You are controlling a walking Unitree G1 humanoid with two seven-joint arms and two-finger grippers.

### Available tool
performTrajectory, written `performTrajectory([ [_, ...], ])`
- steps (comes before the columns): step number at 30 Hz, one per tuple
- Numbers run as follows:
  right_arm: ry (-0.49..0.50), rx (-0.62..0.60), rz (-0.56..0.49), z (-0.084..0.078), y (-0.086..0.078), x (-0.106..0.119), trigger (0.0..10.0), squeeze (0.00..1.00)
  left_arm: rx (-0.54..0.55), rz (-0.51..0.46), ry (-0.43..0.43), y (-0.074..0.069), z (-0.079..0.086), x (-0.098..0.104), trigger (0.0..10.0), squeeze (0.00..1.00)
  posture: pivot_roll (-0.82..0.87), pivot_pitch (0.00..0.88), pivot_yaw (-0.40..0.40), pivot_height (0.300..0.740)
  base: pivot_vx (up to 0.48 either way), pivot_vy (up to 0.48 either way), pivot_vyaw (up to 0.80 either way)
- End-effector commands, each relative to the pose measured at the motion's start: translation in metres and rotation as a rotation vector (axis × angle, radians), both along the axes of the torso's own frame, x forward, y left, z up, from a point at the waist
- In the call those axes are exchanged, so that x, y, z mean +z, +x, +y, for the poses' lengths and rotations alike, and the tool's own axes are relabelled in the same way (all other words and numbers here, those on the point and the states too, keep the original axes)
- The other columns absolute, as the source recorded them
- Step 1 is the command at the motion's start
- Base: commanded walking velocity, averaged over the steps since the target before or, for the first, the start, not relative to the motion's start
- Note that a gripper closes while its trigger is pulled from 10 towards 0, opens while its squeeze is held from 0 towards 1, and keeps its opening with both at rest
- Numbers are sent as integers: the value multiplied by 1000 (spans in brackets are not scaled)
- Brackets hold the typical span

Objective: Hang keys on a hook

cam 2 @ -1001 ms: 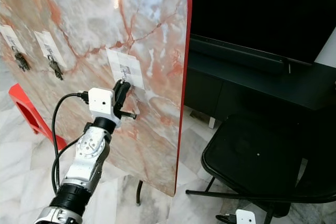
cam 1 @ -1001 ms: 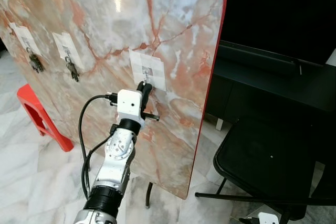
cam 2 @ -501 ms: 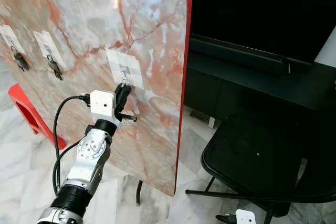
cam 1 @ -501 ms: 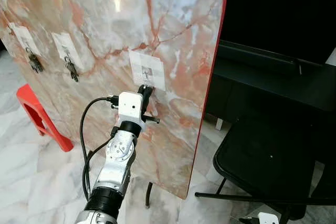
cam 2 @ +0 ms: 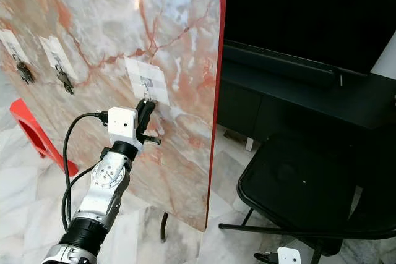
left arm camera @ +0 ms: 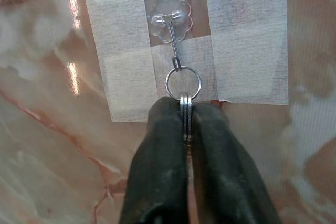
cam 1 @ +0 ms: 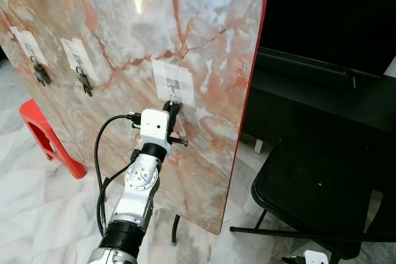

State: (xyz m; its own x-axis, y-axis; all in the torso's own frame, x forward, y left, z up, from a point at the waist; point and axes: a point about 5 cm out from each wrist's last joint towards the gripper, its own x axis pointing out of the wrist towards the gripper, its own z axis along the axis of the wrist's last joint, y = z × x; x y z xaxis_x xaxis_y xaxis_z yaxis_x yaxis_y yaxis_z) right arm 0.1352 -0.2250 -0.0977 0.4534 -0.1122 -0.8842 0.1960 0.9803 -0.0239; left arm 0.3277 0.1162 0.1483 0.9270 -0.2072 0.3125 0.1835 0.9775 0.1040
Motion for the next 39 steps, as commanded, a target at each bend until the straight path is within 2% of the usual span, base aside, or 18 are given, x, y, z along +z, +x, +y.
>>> performTrajectory([
  [1,4,-3,-7,2,2,1,10000,0,5,24,15,1,1,-3,10000,788,-52,0,9,709,0,0,0],
  [16,4,-4,-9,1,3,1,10000,0,11,32,6,-3,4,-7,10000,757,-51,0,10,709,0,0,0],
  [17,4,-4,-9,1,3,1,10000,0,15,41,10,-5,5,-9,10000,569,-49,0,11,709,0,0,0],
  [18,3,-4,-9,1,3,1,10000,0,18,47,13,-6,6,-11,10000,569,-49,0,11,709,0,0,0],
  [19,4,-3,-9,1,3,1,10000,0,15,53,22,-9,7,-14,10000,0,-49,0,11,709,0,0,0],
  [24,4,-4,-10,1,3,1,10000,0,15,77,39,-20,13,-25,10000,0,-49,0,11,709,0,0,0],
  [26,4,-5,-8,2,3,1,10000,0,35,101,55,-31,23,-36,10000,0,-47,0,16,709,0,0,0],
  [33,5,-3,-9,2,3,1,10000,0,41,195,75,-41,30,-58,10000,0,-43,0,17,709,0,0,0],
  [36,6,-3,-10,3,3,1,10000,0,80,364,152,-48,46,-97,10000,0,-50,0,26,709,0,0,0],
  [39,6,-4,-11,3,3,1,10000,0,157,463,203,-53,63,-117,10000,0,-53,0,27,709,0,0,0],
])
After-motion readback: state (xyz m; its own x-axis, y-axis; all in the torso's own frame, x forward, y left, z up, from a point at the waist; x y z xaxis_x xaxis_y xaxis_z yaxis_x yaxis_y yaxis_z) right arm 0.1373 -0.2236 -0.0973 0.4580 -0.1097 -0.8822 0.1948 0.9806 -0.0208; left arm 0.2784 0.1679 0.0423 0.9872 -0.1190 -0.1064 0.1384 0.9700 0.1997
